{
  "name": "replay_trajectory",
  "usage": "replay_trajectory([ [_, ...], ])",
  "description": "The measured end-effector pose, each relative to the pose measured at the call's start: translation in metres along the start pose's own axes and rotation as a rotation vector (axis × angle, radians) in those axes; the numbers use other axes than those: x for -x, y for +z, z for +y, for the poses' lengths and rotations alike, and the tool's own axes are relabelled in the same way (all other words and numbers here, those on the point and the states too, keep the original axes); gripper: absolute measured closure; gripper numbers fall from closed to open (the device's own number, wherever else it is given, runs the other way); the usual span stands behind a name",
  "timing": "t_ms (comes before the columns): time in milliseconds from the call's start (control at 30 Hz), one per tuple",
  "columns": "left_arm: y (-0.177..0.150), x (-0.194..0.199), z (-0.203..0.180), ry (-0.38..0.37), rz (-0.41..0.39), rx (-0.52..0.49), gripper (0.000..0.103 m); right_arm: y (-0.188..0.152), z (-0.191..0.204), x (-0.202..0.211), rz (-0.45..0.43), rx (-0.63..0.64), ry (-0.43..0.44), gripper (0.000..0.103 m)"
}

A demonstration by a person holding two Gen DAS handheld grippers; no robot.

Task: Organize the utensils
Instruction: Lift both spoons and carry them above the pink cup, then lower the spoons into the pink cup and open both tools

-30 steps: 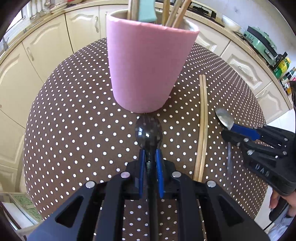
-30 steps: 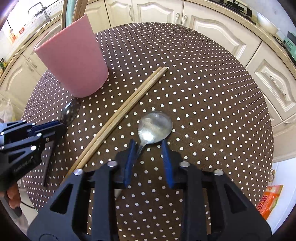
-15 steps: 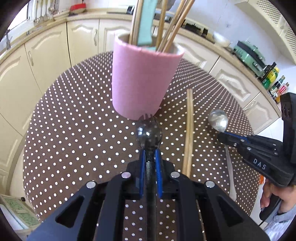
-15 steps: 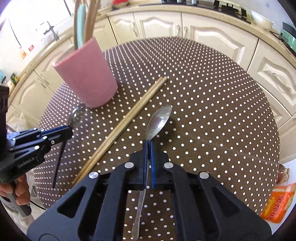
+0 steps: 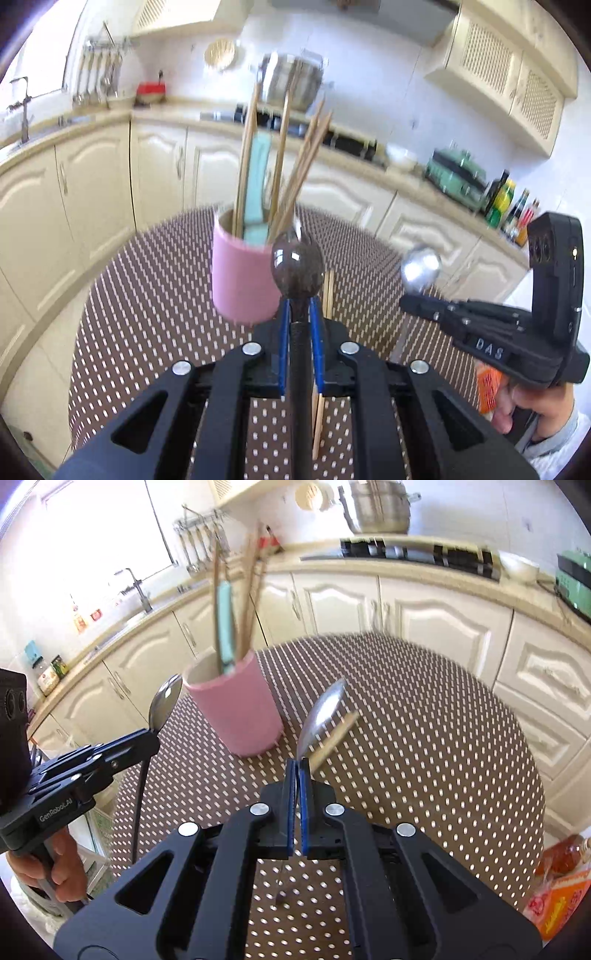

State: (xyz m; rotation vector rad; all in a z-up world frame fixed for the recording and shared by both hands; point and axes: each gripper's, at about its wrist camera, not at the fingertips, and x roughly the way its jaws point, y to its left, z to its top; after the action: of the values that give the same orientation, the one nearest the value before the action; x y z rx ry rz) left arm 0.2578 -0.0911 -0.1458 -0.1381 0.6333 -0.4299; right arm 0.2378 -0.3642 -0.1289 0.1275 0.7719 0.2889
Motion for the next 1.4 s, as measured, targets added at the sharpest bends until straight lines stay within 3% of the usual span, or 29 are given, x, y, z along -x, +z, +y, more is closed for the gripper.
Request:
replay_trajectory([
  [200,0.03,0.019,0.0,0.018,-0.171,-0.003,0.092,0.021,0.036,0.028,-0.105,0.049,0.034,0.101],
  [300,0.046,0.022,0.003,0.03,-0.202,0.001,0.092,0.035,0.05,0.035,-0.146,0.076,0.044,0.101],
  [733,0.092,0.007,0.005,0.036,-0.429,0.021,0.092,0.104,0.088,0.026,-0.314,0.161,0.021,0.101],
  [867,0.092,-0.008,0.006,0.042,-0.506,0.013,0.092,0.116,0.093,0.014,-0.321,0.178,0.014,0.101],
  [1400,0.075,-0.055,0.011,0.075,-0.493,-0.022,0.091,0.103,0.084,-0.04,-0.219,0.174,0.025,0.101],
])
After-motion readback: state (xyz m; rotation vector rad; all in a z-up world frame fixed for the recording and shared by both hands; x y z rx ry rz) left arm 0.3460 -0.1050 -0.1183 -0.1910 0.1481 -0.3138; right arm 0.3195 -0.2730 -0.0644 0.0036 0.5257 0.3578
